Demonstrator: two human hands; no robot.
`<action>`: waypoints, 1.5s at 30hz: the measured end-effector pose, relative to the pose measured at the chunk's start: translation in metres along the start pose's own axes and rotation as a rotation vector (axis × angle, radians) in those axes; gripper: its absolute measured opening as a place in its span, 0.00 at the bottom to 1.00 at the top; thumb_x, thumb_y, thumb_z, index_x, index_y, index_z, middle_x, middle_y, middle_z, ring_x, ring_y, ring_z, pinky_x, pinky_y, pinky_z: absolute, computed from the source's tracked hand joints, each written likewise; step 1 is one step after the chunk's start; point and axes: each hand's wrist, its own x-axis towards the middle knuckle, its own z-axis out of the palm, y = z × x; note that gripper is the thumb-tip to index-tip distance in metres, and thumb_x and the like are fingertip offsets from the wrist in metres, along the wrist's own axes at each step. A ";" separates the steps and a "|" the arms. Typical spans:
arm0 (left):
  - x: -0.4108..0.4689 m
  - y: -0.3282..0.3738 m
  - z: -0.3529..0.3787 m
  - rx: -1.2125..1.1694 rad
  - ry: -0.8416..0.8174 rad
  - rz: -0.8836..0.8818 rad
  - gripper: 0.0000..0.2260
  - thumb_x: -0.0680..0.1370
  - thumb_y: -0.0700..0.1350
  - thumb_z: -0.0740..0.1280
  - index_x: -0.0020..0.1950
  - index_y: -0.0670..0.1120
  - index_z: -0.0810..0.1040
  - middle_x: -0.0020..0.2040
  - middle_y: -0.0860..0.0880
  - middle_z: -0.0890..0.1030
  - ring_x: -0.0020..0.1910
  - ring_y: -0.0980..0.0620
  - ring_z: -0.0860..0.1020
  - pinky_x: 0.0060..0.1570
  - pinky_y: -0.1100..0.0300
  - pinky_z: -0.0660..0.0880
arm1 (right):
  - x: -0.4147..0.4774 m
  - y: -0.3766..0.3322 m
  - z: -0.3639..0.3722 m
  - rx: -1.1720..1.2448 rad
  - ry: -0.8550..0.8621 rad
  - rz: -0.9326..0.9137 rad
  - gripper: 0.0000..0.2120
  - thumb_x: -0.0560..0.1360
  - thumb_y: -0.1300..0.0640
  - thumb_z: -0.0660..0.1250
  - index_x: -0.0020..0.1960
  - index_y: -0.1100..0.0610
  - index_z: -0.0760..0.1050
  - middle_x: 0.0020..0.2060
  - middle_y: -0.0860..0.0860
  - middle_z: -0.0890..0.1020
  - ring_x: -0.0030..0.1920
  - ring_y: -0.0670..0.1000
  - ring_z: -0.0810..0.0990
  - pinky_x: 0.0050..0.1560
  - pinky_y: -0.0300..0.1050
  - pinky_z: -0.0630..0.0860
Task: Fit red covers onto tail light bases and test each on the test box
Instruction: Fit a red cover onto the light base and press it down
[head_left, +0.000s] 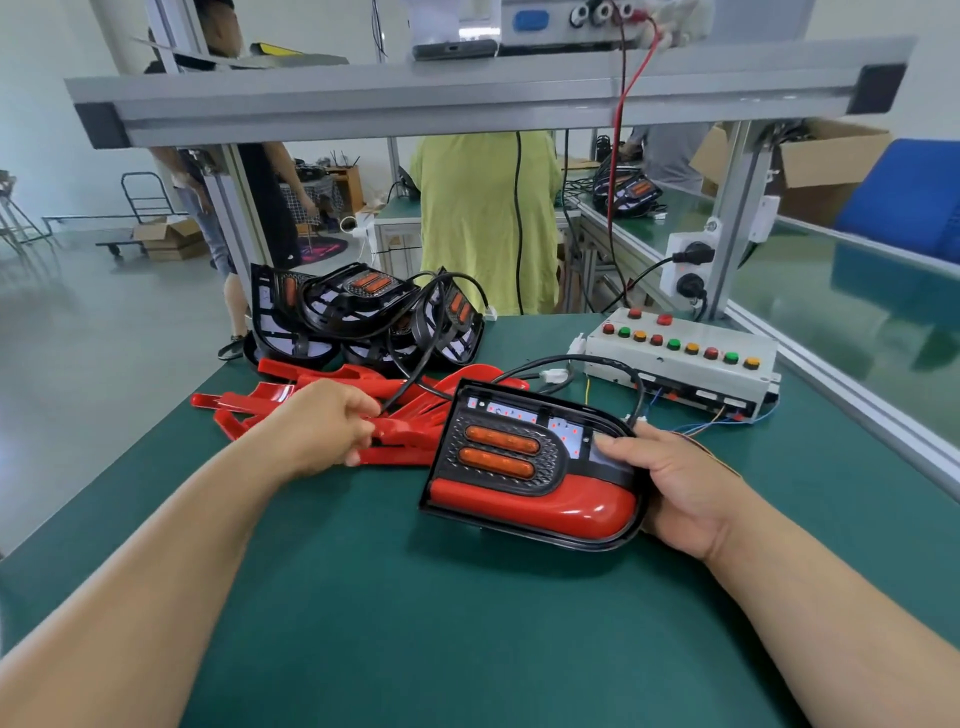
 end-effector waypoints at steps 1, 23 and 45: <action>0.001 -0.002 -0.003 0.121 -0.028 0.035 0.14 0.80 0.41 0.68 0.65 0.47 0.78 0.38 0.50 0.82 0.39 0.56 0.80 0.44 0.60 0.73 | 0.000 0.000 0.000 0.002 0.004 0.002 0.13 0.74 0.65 0.66 0.43 0.53 0.87 0.47 0.56 0.87 0.42 0.53 0.86 0.39 0.47 0.83; -0.018 0.066 0.008 -0.200 0.293 0.579 0.10 0.75 0.42 0.73 0.52 0.56 0.83 0.46 0.58 0.81 0.47 0.60 0.79 0.49 0.68 0.73 | 0.001 -0.005 -0.001 0.160 0.086 0.050 0.21 0.81 0.49 0.58 0.65 0.61 0.78 0.60 0.59 0.82 0.60 0.59 0.81 0.59 0.53 0.79; -0.008 0.096 0.060 -0.014 0.121 0.879 0.15 0.77 0.37 0.71 0.61 0.49 0.83 0.49 0.55 0.75 0.52 0.55 0.74 0.58 0.57 0.73 | 0.000 -0.005 0.002 0.169 0.153 0.077 0.24 0.82 0.46 0.57 0.64 0.64 0.77 0.59 0.62 0.82 0.61 0.62 0.80 0.60 0.57 0.78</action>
